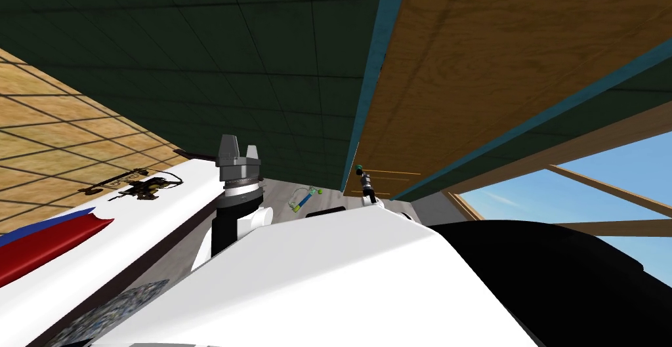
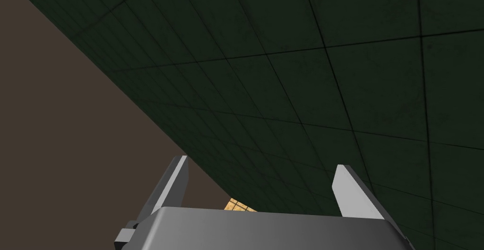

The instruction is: Pull the door open

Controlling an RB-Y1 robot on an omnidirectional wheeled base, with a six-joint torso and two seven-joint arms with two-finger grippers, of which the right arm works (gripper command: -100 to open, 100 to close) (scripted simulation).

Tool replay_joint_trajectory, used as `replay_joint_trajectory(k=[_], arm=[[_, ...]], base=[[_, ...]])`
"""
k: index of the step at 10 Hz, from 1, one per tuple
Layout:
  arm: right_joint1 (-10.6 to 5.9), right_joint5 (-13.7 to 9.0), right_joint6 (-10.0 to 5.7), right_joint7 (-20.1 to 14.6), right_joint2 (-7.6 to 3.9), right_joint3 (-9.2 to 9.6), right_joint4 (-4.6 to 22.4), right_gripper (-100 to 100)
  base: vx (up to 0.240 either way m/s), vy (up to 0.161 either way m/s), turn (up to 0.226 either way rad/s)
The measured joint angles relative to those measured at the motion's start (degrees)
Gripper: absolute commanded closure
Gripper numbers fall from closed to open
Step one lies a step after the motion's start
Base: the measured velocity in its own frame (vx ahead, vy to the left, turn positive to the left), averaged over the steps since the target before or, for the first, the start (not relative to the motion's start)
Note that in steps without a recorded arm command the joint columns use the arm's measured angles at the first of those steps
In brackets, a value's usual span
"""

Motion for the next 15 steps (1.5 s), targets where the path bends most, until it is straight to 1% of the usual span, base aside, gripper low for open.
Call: replay_joint_trajectory(k=[1, 2, 3, 4, 5, 6, 7, 8, 10, 11, 13, 14, 15], arm=[[-0.3, -0.06, -0.48, 0.03, -0.02, -0.05, 0.67, 100], [1.43, -0.03, 0.82, 0.21, 0.26, -0.04, -2.49, 100], [2.63, 0.03, 2.55, 0.08, 0.17, 0.09, -5.08, 100], [1.58, 0.01, 1.98, 0.02, 0.13, 0.02, -3.28, 100], [2.65, 0.0, 2.69, 0.24, 0.38, -0.05, -5.24, 100], [2.46, 0.04, 2.11, 0.31, 0.47, -0.02, -4.58, 100], [2.65, -0.36, 1.92, -0.49, 0.12, -0.13, -4.27, 100], [2.85, -0.84, 2.22, -1.75, -0.26, -0.19, -4.28, 100], [4.26, -1.69, 3.45, -4.57, -0.53, 0.13, -6.42, 100], [4.11, -1.86, 3.42, -5.53, -0.52, 0.34, -5.76, -100], [4.45, -2.91, 3.74, -7.33, -0.57, 0.24, -5.82, -100], [3.91, -3.54, 3.38, -8.45, -0.86, 0.08, -5.59, -100], [3.98, -4.16, 3.19, -9.72, -1.03, 0.04, -6.07, -100]], base=[[-0.004, 0.005, 0.011], [-0.005, 0.006, 0.009], [0.0, 0.002, -0.022], [-0.002, -0.004, 0.019], [0.004, -0.012, -0.001], [-0.019, -0.029, -0.009], [-0.043, -0.018, 0.046], [-0.044, -0.011, 0.053], [-0.037, 0.004, 0.041], [-0.036, -0.006, 0.023], [-0.045, -0.009, 0.02], [-0.053, -0.007, 0.039], [-0.063, 0.03, 0.106]])
